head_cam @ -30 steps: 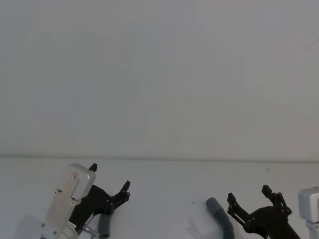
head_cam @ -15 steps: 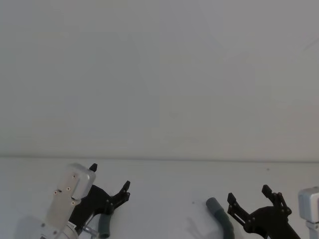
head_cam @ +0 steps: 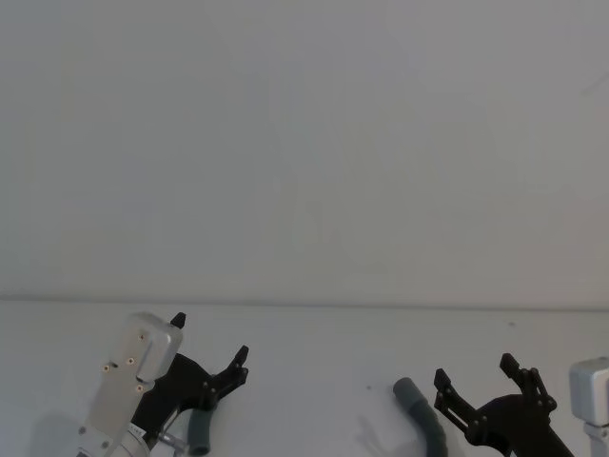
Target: Use both hands to pick up one end of the pipe from the table, align the ends, and insert them.
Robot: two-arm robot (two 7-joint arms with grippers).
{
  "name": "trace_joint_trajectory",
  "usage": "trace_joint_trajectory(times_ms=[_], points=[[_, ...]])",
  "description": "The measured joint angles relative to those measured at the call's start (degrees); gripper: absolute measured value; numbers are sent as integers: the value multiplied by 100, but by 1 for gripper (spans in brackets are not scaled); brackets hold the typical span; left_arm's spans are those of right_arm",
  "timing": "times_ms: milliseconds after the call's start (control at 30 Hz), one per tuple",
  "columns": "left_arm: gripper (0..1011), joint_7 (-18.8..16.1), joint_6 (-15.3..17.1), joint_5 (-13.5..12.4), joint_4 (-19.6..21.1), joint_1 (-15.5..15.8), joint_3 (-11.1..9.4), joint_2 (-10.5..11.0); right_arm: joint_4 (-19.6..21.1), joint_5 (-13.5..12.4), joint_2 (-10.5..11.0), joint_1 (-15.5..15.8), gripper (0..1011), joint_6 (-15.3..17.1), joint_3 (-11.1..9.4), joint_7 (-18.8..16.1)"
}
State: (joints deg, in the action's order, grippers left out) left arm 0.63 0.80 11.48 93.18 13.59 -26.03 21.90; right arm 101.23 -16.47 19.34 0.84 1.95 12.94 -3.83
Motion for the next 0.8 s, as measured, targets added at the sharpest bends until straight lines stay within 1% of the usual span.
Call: trace_joint_trajectory(times_ms=[800], points=[[1001, 0, 0, 0, 0, 0, 0, 0, 0, 0, 0, 0, 1001, 0, 0, 0]])
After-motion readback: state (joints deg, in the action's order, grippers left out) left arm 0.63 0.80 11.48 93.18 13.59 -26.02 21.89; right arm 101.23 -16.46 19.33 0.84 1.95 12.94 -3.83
